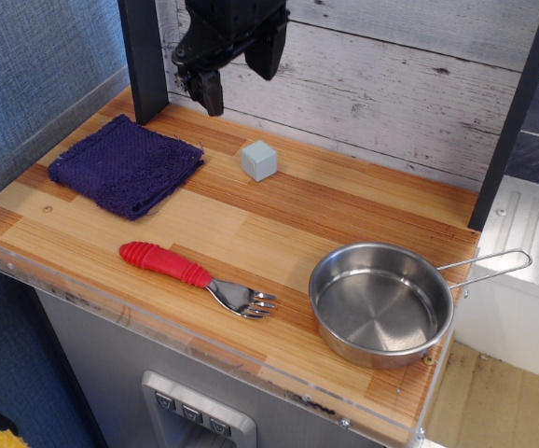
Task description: Pick up the cube and place it on the right of the purple cloth at the back of the table
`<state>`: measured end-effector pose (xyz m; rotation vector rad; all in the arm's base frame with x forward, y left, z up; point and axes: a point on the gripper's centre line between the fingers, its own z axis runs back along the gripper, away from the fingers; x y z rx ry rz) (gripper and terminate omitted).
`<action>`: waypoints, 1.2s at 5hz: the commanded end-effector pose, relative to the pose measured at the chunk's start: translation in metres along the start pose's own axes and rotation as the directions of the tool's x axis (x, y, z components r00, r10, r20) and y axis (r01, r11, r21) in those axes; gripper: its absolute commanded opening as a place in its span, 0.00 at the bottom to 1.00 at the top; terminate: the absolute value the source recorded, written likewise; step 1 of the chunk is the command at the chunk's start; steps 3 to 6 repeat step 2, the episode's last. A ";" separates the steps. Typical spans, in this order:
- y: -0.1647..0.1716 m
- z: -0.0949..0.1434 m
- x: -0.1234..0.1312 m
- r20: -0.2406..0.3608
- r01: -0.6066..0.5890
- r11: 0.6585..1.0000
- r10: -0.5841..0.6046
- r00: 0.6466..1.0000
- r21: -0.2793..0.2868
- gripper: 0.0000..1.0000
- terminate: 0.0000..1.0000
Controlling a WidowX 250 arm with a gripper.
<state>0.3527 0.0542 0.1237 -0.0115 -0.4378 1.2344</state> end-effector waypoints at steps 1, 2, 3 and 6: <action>0.006 0.017 0.000 0.021 -0.012 0.999 0.013 1.000 -0.047 1.00 0.00; 0.006 0.017 0.000 0.021 -0.012 0.999 0.013 1.000 -0.047 1.00 1.00; 0.006 0.017 0.000 0.021 -0.012 0.999 0.013 1.000 -0.047 1.00 1.00; 0.006 0.017 0.000 0.021 -0.012 0.999 0.013 1.000 -0.047 1.00 1.00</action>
